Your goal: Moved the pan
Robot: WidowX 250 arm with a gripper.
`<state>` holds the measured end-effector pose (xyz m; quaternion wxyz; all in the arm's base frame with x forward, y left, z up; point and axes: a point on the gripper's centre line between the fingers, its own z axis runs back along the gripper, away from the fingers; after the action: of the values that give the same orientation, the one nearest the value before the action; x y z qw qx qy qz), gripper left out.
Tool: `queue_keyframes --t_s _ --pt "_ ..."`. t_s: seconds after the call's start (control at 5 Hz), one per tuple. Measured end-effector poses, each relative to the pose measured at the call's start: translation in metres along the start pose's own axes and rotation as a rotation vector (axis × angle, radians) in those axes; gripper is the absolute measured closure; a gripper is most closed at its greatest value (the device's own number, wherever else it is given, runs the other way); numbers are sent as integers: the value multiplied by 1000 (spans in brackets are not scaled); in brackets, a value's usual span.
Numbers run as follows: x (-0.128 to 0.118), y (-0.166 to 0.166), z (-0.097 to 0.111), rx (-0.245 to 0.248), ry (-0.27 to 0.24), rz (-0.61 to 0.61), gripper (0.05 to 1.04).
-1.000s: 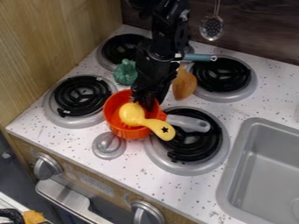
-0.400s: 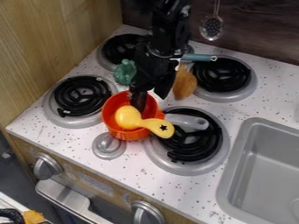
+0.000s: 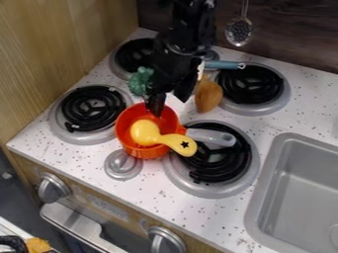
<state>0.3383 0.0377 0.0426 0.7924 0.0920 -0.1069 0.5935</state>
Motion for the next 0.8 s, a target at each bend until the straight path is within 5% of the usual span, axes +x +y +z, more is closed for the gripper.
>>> queue_keyframes --t_s 0.4,0.6,0.8 --pt "15 -7 26 -95 -65 -61 83" --pt "30 -3 28 -202 -76 -191 83" --pt "31 -4 24 -261 -36 -442 83"
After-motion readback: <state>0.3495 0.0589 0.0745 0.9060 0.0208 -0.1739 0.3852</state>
